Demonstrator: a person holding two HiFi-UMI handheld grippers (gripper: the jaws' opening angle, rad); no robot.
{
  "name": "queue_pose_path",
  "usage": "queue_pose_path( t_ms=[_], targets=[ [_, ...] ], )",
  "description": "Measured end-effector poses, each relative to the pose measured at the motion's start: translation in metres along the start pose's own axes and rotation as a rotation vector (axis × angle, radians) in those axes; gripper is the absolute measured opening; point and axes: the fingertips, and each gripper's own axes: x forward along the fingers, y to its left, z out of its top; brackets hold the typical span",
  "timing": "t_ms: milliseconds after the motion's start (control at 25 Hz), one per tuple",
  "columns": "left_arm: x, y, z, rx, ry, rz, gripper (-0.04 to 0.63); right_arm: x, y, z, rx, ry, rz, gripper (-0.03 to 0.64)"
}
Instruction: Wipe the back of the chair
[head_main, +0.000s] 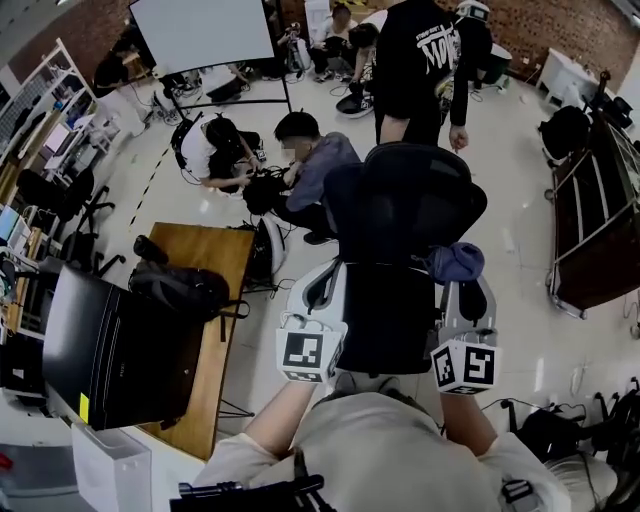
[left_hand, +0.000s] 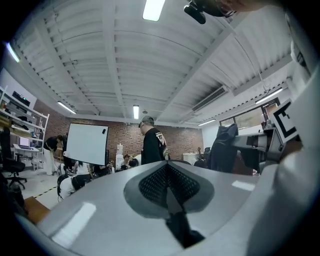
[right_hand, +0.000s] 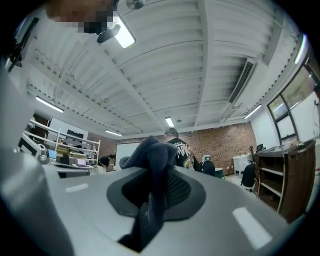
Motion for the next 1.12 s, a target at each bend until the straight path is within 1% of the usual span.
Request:
queue_pose_path(
  t_ms=[160, 200, 280, 360, 400, 440, 480, 560, 600, 680, 720, 760, 800, 880, 920, 1000, 1080, 1120],
  targets=[
    [-0.012, 0.002, -0.003, 0.001, -0.006, -0.017, 0.064, -0.018, 0.01, -0.004, -0.021, 0.008, -0.022, 0.049],
    [-0.015, 0.003, -0.004, -0.006, 0.006, -0.023, 0.063, -0.021, 0.013, -0.006, -0.021, 0.014, -0.027, 0.049],
    [-0.022, 0.003, -0.008, -0.041, 0.072, -0.035, 0.064, -0.027, 0.017, -0.01, -0.014, 0.015, -0.031, 0.049],
    [-0.029, 0.001, -0.011, -0.061, 0.115, -0.038, 0.064, -0.034, 0.021, -0.013, -0.01, 0.021, -0.03, 0.049],
    [-0.033, 0.0, -0.011, -0.053, 0.104, -0.037, 0.064, -0.04, 0.023, -0.013, -0.008, 0.025, -0.028, 0.049],
    [-0.038, -0.001, -0.008, -0.035, 0.07, -0.035, 0.063, -0.048, 0.026, -0.014, -0.008, 0.025, -0.026, 0.049],
    [-0.048, -0.005, -0.005, -0.025, 0.055, -0.033, 0.064, -0.059, 0.029, -0.013, -0.013, 0.021, -0.022, 0.049],
    [-0.072, -0.021, -0.002, -0.025, 0.067, -0.034, 0.064, -0.086, 0.032, -0.007, -0.018, 0.01, -0.011, 0.049],
    [-0.084, -0.03, 0.002, -0.019, 0.054, -0.034, 0.063, -0.102, 0.031, -0.002, -0.018, 0.008, -0.006, 0.049],
    [-0.106, -0.05, 0.014, 0.017, -0.018, -0.026, 0.063, -0.135, 0.028, 0.009, -0.018, -0.002, 0.001, 0.049],
    [-0.12, -0.06, 0.019, 0.029, -0.039, -0.017, 0.064, -0.154, 0.027, 0.013, -0.014, -0.011, 0.007, 0.049],
    [-0.137, -0.071, 0.021, 0.031, -0.038, -0.008, 0.063, -0.174, 0.026, 0.016, -0.005, -0.019, 0.011, 0.049],
    [-0.156, -0.085, 0.022, 0.019, -0.011, 0.0, 0.063, -0.196, 0.026, 0.019, 0.004, -0.026, 0.014, 0.049],
    [-0.195, -0.119, 0.021, -0.021, 0.074, -0.003, 0.063, -0.241, 0.024, 0.024, 0.017, -0.037, 0.014, 0.049],
    [-0.212, -0.136, 0.022, -0.02, 0.083, -0.013, 0.063, -0.261, 0.022, 0.026, 0.02, -0.037, 0.013, 0.049],
    [-0.238, -0.161, 0.028, 0.008, 0.046, -0.022, 0.063, -0.297, 0.02, 0.028, 0.023, -0.021, 0.008, 0.049],
    [-0.259, -0.176, 0.035, 0.04, 0.003, -0.023, 0.063, -0.325, 0.021, 0.027, 0.039, -0.001, 0.009, 0.049],
    [-0.269, -0.183, 0.04, 0.042, -0.001, -0.024, 0.063, -0.337, 0.022, 0.029, 0.045, 0.002, 0.011, 0.049]
  ],
)
